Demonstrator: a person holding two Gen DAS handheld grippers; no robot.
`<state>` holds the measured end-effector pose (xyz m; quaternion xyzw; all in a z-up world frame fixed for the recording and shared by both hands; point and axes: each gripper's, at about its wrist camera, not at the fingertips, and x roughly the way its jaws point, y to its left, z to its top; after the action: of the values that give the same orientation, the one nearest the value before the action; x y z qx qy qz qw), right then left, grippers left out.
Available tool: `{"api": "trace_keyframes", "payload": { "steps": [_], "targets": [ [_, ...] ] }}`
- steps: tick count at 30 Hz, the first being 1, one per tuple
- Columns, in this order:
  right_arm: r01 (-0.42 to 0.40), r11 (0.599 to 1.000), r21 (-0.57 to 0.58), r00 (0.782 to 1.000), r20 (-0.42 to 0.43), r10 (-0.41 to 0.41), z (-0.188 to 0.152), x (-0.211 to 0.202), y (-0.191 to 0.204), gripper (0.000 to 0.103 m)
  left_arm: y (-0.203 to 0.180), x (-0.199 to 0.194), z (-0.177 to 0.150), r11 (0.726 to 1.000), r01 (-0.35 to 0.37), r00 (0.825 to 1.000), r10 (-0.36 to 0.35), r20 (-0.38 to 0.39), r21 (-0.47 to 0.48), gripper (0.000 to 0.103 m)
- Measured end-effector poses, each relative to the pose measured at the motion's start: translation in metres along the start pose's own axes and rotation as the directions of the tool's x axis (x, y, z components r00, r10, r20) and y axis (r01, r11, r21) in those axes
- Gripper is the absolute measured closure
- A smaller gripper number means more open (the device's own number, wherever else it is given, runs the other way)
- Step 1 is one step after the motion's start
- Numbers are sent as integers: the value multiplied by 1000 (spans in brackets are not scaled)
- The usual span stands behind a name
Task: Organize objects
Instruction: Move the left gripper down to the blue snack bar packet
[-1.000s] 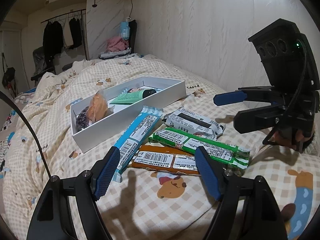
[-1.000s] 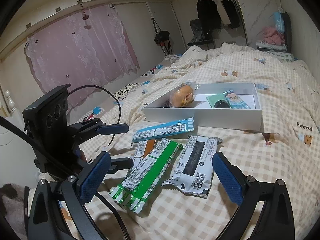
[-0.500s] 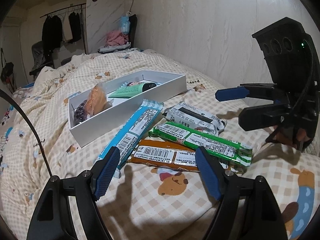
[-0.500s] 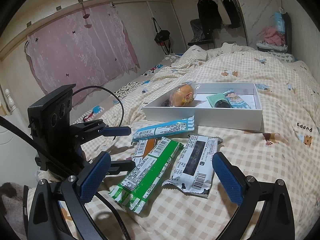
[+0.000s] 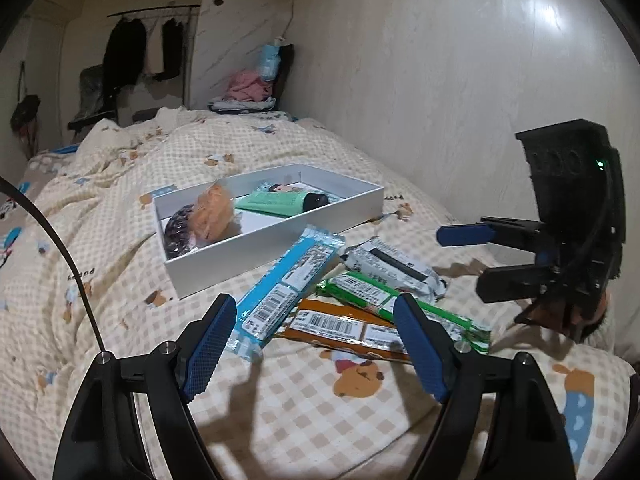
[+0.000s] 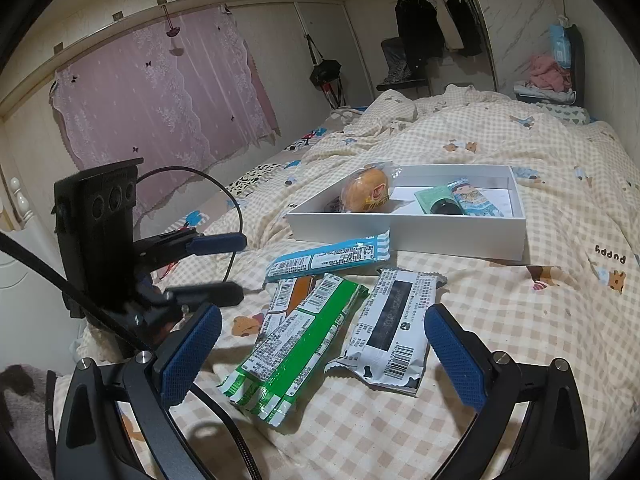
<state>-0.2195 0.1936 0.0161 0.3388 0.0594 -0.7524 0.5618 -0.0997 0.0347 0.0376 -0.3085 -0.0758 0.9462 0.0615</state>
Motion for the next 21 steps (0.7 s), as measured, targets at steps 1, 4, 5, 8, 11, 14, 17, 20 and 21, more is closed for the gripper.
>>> {"api": "trace_keyframes", "payload": {
  "steps": [1,4,5,8,11,14,17,20,21],
  "targets": [
    [0,1000,0,1000,0,0,0,0,0,1,-1,1,-1,1000,19,1000,-19,-5,1,20],
    [0,1000,-2,1000,0,0,0,0,0,1,-6,2,-2,999,44,999,-44,-15,28,36],
    [1,1000,-2,1000,0,-1,0,0,0,1,-8,3,-1,999,27,999,-27,-21,34,38],
    [0,1000,-2,1000,0,0,0,0,0,1,-6,10,-2,999,41,998,-40,-58,23,44],
    [0,1000,-2,1000,0,0,0,0,0,1,3,16,-4,996,86,992,-89,-93,-29,55],
    [0,1000,-1,1000,-1,0,-1,0,0,1,8,11,-3,990,134,988,-137,-73,-46,63],
    [-2,1000,0,1000,-3,2,-1,1,1,1,13,6,5,991,134,989,-136,-56,-29,58],
    [-2,1000,2,1000,-7,2,-1,2,0,1,19,10,12,996,83,995,-81,-50,35,39],
    [-2,1000,2,1000,-7,2,-1,2,0,1,21,14,13,996,70,996,-67,-52,51,39]
  ]
}}
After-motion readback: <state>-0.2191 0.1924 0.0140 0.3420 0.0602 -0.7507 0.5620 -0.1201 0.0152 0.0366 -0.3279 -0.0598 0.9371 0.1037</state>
